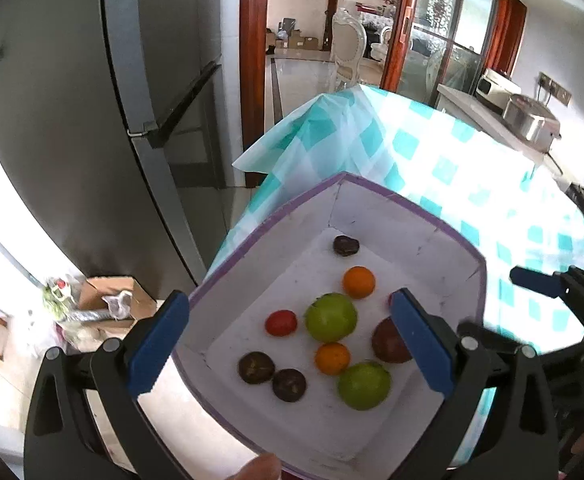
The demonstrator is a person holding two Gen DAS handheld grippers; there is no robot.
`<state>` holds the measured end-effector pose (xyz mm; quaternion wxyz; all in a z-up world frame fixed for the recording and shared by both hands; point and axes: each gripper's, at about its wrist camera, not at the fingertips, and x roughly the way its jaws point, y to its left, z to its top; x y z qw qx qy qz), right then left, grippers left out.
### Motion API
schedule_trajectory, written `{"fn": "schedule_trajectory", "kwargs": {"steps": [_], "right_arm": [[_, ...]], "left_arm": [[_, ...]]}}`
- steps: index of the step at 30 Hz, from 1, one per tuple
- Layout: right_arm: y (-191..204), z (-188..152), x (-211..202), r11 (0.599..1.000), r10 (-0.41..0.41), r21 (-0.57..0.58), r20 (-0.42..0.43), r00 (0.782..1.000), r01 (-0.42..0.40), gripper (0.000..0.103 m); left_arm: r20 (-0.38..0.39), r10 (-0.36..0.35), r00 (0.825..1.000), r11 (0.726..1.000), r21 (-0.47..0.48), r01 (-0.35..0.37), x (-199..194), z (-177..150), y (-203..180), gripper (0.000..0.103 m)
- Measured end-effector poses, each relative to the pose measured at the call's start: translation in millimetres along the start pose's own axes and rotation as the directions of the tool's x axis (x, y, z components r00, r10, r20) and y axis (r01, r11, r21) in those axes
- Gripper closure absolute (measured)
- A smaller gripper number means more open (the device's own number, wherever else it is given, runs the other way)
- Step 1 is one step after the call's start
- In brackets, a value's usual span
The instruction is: Organize fruits
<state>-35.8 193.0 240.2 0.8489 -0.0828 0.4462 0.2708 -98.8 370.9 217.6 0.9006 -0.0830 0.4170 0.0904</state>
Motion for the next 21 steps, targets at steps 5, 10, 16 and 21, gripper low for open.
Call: {"fn": "schedule_trajectory", "kwargs": {"steps": [5, 10, 16, 21], "right_arm": [[-13, 4, -3, 0.996, -0.055, 0.069, 0.022, 0.998, 0.053, 0.015], [-17, -2, 21, 0.995, -0.065, 0.067, -0.052, 0.997, 0.068, 0.015], [-16, -5, 33, 0.996, -0.068, 0.061, -0.076, 0.995, 0.072, 0.015], [-16, -9, 36, 0.996, -0.062, 0.064, -0.091, 0.994, 0.068, 0.015]], "left_arm": [[-0.099, 0.113, 0.989, 0.991, -0.056, -0.119, 9, -1, 4, 0.002], [-0.167, 0.085, 0.982, 0.995, -0.034, -0.092, 28, -13, -3, 0.002], [-0.223, 0.091, 0.97, 0.996, 0.006, -0.092, 42, -25, -12, 0.002], [-0.235, 0.08, 0.969, 0.997, 0.011, -0.08, 43, -27, -14, 0.002]]}}
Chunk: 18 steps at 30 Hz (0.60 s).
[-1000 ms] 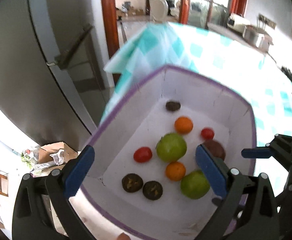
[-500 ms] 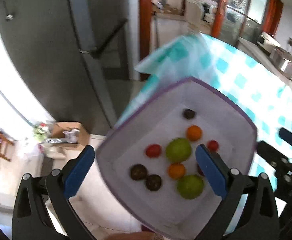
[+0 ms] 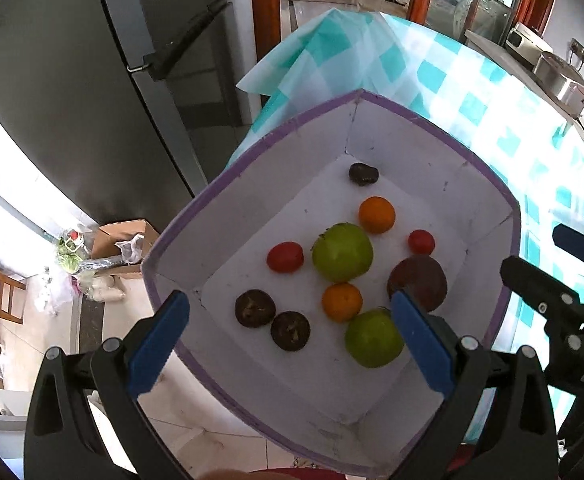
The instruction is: Organize fruits
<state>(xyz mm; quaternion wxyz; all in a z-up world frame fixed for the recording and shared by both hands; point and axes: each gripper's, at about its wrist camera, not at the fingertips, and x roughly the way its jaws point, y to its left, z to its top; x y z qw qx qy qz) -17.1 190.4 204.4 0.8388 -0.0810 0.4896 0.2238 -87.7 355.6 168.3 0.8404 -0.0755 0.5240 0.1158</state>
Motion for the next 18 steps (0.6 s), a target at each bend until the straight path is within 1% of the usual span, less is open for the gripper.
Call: {"fn": "schedule_trajectory", "kwargs": {"steps": [7, 12, 16, 17, 18], "right_arm": [[6, -3, 4, 1.0, 0.001, 0.001, -0.014, 1.0, -0.001, 0.015], [11, -6, 14, 1.0, -0.017, -0.002, -0.043, 0.999, 0.017, 0.015], [11, -7, 19, 1.0, -0.022, -0.005, -0.06, 0.998, 0.022, 0.015], [11, -7, 19, 1.0, -0.018, -0.009, -0.06, 0.998, 0.018, 0.015], [11, -7, 19, 1.0, -0.016, -0.015, -0.06, 0.998, 0.015, 0.015]], "left_arm": [[-0.026, -0.008, 1.0, 1.0, 0.006, 0.009, 6, -4, 3, 0.002], [-0.048, -0.022, 0.999, 1.0, 0.001, 0.022, 13, -6, 5, 0.002], [-0.09, -0.069, 0.994, 0.997, -0.031, 0.066, 29, -4, 8, 0.002], [-0.085, -0.071, 0.994, 0.997, -0.042, 0.067, 33, -4, 9, 0.002], [-0.074, -0.032, 0.997, 0.999, -0.042, 0.029, 35, -5, 8, 0.002]]}}
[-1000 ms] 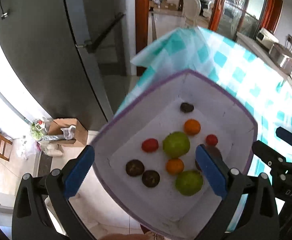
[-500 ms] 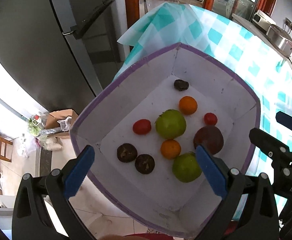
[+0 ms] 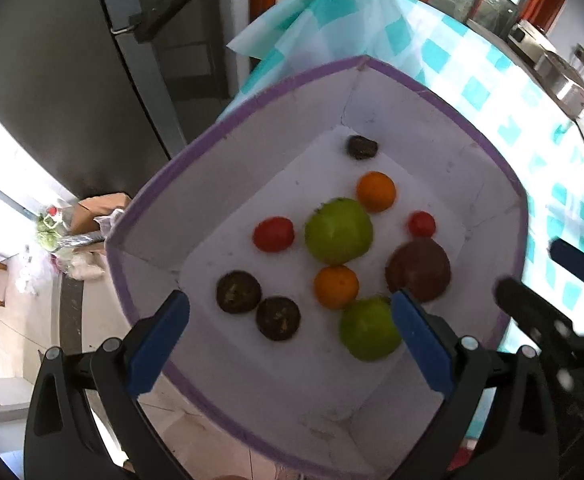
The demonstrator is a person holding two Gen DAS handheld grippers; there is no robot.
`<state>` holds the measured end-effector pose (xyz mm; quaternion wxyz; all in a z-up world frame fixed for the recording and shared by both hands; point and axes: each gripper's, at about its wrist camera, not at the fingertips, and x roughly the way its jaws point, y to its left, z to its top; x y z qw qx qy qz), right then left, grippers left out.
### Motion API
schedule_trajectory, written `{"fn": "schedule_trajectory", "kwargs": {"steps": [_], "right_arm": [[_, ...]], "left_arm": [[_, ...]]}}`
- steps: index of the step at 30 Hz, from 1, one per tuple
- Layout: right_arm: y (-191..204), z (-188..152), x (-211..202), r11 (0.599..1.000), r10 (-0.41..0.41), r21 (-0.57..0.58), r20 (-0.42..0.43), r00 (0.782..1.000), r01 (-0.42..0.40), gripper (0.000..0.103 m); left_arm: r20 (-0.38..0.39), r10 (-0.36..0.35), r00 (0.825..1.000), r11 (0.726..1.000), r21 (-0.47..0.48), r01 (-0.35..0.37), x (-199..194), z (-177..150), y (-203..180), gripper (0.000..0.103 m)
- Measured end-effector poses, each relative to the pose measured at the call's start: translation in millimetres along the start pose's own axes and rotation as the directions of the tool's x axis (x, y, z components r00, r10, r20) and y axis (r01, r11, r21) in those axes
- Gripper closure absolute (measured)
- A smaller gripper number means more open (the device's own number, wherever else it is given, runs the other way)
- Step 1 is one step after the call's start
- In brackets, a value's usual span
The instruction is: Organize fruits
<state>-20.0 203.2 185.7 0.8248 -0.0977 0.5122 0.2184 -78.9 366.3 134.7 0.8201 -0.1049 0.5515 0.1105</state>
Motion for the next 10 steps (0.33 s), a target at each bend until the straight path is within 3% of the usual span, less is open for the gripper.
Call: {"fn": "schedule_trajectory", "kwargs": {"steps": [2, 6, 8, 10], "right_arm": [[-3, -2, -2, 1.0, 0.003, -0.008, 0.001, 1.0, -0.003, 0.015], [-17, -10, -14, 0.999, 0.041, -0.012, 0.019, 0.999, -0.041, 0.015], [-30, -19, -25, 0.998, 0.056, -0.017, 0.035, 0.998, -0.056, 0.015], [-47, -32, -37, 0.998, 0.064, -0.018, 0.047, 0.997, -0.063, 0.015]], "left_arm": [[0.006, 0.069, 0.998, 0.998, 0.01, -0.069, 4, -1, -3, 0.002], [0.005, 0.118, 0.993, 0.993, -0.012, -0.118, -4, -7, -11, 0.002], [0.044, 0.172, 0.984, 0.985, -0.037, -0.17, -17, -13, -23, 0.002], [0.107, 0.185, 0.977, 0.981, -0.071, -0.179, -38, -21, -42, 0.002]]}}
